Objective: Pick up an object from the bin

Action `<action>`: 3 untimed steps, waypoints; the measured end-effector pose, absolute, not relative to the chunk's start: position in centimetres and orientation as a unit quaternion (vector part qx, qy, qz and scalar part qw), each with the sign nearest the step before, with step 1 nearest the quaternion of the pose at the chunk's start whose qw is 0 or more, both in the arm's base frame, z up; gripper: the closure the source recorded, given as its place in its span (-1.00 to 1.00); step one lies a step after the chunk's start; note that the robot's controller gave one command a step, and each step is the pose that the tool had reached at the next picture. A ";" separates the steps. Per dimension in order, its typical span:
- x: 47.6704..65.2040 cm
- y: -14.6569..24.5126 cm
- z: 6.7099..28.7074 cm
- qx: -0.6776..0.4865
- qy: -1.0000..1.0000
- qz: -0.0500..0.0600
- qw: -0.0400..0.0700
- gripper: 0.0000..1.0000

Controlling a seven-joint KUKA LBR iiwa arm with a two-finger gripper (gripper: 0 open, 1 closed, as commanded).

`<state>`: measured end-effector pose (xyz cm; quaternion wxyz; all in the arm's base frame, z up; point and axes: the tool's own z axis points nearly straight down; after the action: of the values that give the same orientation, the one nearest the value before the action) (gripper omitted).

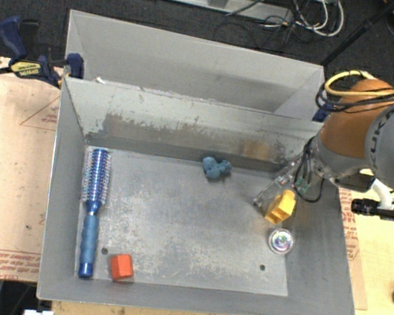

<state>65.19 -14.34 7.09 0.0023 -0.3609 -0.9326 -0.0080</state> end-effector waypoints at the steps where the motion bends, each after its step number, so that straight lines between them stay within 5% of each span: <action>1: 56.4 -12.2 7.5 -0.192 -0.981 -0.001 0.001 -1.00; 2: 53.5 -14.8 7.0 0.020 -1.000 -0.002 0.000 -1.00; 3: 52.7 -13.2 7.2 0.000 -1.000 -0.001 0.000 -1.00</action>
Offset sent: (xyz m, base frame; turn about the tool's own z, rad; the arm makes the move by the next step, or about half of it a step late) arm -0.0882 0.0201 0.0049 -0.3526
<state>52.72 -13.18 7.16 0.0000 0.0001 -1.0000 -0.0011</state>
